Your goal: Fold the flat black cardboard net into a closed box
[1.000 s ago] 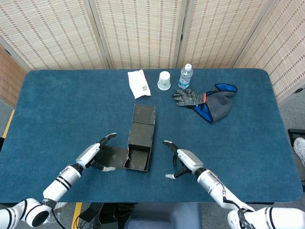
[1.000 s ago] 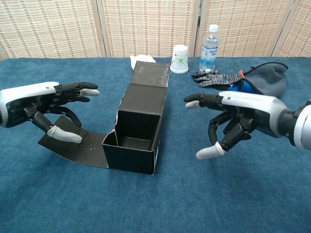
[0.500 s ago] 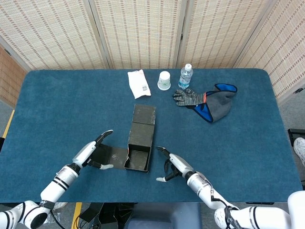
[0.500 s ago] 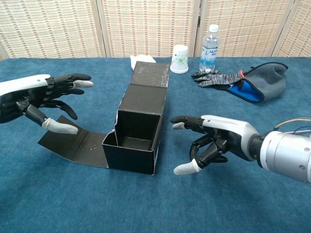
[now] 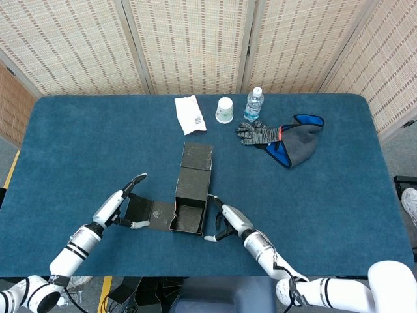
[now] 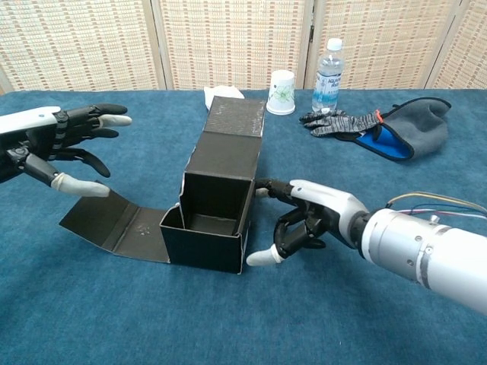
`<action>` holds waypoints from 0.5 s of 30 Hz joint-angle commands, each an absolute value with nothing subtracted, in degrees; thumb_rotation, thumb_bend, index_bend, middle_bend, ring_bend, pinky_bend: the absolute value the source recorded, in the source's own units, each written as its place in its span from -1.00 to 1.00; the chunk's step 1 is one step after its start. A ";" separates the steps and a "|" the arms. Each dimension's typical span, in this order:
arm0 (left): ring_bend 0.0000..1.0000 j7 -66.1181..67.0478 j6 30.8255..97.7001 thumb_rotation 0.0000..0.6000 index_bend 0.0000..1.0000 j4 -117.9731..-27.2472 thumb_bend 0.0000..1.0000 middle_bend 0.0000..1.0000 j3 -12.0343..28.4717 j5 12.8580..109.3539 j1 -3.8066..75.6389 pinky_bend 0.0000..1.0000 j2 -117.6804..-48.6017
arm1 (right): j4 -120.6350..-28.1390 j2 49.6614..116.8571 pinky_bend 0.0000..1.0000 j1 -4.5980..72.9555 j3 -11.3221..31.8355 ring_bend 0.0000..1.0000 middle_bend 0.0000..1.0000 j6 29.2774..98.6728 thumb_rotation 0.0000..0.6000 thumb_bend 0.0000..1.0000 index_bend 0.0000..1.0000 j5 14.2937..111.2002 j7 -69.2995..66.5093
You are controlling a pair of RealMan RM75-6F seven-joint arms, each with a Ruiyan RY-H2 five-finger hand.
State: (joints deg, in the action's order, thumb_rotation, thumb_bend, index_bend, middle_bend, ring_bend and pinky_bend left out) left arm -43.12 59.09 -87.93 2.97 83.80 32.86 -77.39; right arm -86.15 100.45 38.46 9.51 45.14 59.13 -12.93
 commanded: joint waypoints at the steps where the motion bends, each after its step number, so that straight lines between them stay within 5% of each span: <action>1: -1.00 -43.51 59.27 1.00 -1.00 -87.69 -0.77 -1.00 3.07 84.09 32.77 -0.36 -77.30 | -84.65 101.99 0.82 39.05 10.15 0.17 -1.00 44.87 1.00 -1.00 -1.00 59.73 -12.58; 10: -1.00 -45.02 59.87 1.00 -1.00 -87.32 -0.77 -1.00 3.10 84.55 32.16 -0.36 -76.64 | -81.77 106.20 0.84 38.58 11.00 0.19 -0.86 46.76 1.00 -1.00 -1.00 59.93 -11.89; 15: -1.00 -45.48 60.49 1.00 -1.00 -87.23 -0.78 -1.00 3.38 84.49 31.78 -0.36 -76.56 | -78.70 110.56 0.94 37.79 12.20 0.35 -0.56 51.01 1.00 -0.57 -0.87 59.91 -10.29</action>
State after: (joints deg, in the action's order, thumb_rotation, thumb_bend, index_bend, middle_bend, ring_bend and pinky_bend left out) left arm -45.44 60.45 -87.24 3.34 84.53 31.82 -76.57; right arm -79.95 109.12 38.15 11.62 49.75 59.93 -11.04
